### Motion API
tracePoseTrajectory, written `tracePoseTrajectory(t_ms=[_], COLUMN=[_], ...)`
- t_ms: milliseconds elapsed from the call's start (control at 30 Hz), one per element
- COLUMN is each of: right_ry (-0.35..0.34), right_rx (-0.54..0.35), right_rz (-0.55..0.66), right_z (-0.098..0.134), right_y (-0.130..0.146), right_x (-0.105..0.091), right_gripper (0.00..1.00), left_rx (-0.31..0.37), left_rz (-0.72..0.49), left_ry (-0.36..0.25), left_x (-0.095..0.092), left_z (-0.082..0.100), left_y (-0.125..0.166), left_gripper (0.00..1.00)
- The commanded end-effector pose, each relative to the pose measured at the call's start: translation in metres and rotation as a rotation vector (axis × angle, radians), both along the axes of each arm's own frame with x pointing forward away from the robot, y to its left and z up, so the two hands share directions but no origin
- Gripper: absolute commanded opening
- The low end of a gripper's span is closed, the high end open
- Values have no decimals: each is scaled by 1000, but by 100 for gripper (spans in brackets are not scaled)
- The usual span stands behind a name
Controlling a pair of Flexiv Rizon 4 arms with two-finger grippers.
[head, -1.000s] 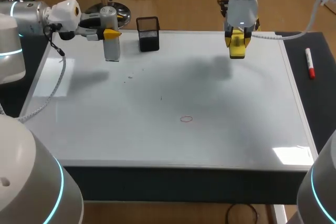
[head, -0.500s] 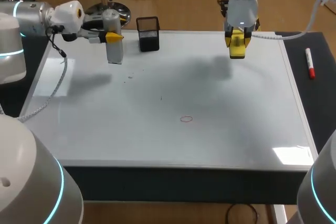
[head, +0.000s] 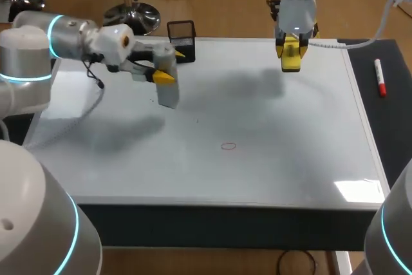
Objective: Pick up the inspection probe, press it on each red-marked spot on the whiteboard one by one, put down the probe, pick up the eraser, and wipe off all the red marks.
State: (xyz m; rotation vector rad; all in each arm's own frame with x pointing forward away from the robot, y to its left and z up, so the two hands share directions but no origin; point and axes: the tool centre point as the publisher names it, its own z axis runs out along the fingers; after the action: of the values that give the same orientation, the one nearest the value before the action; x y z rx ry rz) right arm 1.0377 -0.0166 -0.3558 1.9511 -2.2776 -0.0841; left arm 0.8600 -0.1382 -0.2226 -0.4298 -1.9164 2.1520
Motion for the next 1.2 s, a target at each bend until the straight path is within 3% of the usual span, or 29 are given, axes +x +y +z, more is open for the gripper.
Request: tracePoseTrajectory(t_ms=[33, 400, 767, 1200], right_ry=[1, 1, 1, 1], right_rx=[-3, -3, -3, -3], right_rz=[2, 2, 2, 2], right_z=[1, 1, 1, 1], right_y=[-1, -1, -1, -1], right_x=[1, 1, 1, 1], right_gripper=[0, 0, 0, 0], left_rx=[-36, -50, -54, -41], left_rz=[-24, -146, -218, -234], left_ry=[24, 66, 81, 95], left_x=[-23, -66, -80, -82], left_z=[0, -17, -38, -52], left_y=[-29, -80, -116, -130], left_gripper=[0, 0, 0, 0])
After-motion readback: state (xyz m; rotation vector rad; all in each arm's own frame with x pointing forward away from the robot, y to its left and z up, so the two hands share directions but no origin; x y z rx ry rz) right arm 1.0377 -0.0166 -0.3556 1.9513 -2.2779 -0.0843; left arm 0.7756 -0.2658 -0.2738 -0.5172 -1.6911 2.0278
